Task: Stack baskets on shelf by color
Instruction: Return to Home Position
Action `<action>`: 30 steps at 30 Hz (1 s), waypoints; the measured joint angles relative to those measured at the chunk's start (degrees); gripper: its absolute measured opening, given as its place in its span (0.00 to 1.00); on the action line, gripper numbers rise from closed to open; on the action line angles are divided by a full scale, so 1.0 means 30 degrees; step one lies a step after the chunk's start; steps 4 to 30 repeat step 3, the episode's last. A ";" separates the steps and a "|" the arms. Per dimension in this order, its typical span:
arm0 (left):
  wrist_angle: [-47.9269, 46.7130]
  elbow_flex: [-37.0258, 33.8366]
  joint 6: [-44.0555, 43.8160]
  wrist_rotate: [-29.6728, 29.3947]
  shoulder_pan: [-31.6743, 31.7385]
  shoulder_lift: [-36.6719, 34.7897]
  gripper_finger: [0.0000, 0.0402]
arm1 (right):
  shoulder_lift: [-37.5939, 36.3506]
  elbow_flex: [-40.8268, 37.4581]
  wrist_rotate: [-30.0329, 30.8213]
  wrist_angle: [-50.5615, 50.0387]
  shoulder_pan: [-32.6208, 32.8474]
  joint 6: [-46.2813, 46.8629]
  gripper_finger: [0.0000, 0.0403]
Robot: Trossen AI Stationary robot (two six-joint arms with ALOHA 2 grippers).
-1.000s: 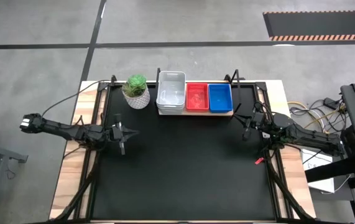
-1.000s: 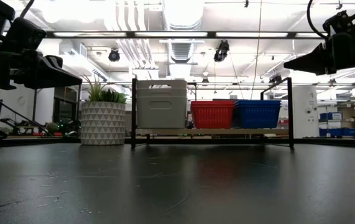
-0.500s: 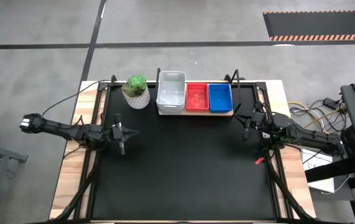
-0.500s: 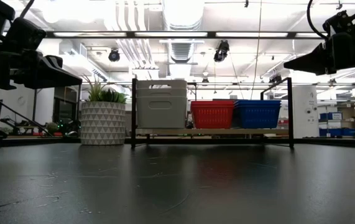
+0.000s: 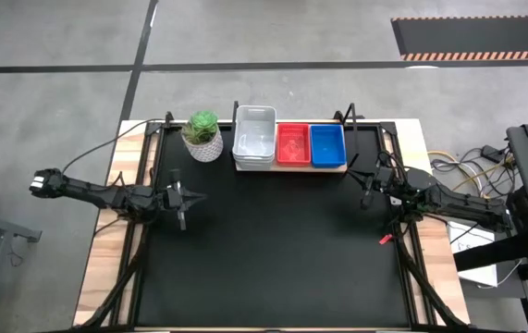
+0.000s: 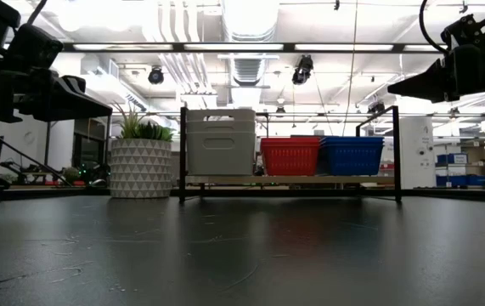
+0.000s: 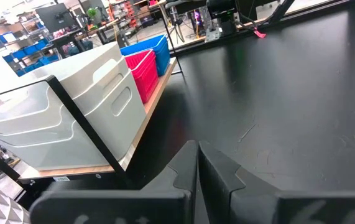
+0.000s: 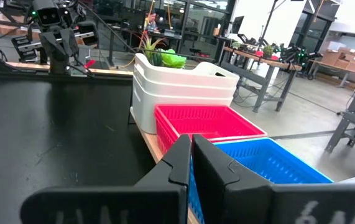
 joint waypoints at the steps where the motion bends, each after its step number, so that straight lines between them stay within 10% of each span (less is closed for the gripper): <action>1: 0.0000 0.0000 0.0002 0.0000 0.0004 0.0000 0.00 | 0.0000 0.0000 0.0000 0.0007 -0.0001 0.0000 0.02; 30: 0.0000 0.0000 0.0003 0.0000 0.0002 0.0000 0.00 | 0.0000 0.0000 0.0000 0.0007 -0.0003 0.0007 0.02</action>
